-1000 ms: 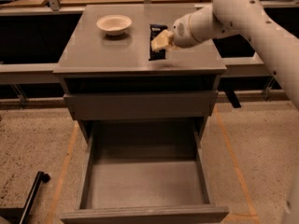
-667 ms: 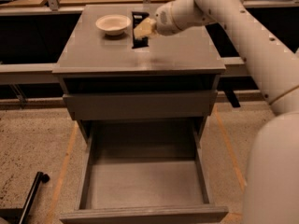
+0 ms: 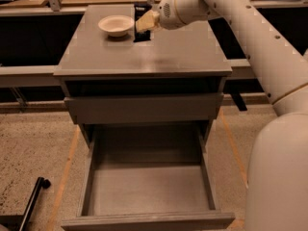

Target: Pick rxbar blueberry from middle drawer and place on counter

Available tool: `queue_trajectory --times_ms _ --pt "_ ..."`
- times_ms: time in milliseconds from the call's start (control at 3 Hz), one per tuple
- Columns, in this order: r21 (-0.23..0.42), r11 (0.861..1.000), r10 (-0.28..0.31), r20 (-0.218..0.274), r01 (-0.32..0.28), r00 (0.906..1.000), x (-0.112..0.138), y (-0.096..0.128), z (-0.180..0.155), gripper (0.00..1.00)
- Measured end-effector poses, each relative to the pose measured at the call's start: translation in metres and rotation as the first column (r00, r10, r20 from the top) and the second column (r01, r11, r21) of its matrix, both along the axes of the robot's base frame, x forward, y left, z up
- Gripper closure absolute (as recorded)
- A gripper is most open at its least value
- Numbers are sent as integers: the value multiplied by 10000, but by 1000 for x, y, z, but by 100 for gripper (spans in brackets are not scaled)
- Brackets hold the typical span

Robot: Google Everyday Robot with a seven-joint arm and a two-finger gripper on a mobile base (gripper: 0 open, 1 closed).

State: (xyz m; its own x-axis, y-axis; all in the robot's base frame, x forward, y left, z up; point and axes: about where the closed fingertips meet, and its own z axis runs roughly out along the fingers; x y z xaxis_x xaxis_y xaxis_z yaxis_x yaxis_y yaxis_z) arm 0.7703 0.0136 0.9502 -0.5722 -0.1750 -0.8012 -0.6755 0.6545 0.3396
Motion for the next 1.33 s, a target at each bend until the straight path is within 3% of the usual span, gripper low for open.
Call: queue_trajectory --times_ms 667,1000,1333 --pt "-5 10000 74 -60 -74 10000 0 5 -4 15" --pt "-7 9999 120 -93 -120 9999 0 8 -6 0" --pt "-7 9999 121 -94 -121 9999 0 8 -6 0"
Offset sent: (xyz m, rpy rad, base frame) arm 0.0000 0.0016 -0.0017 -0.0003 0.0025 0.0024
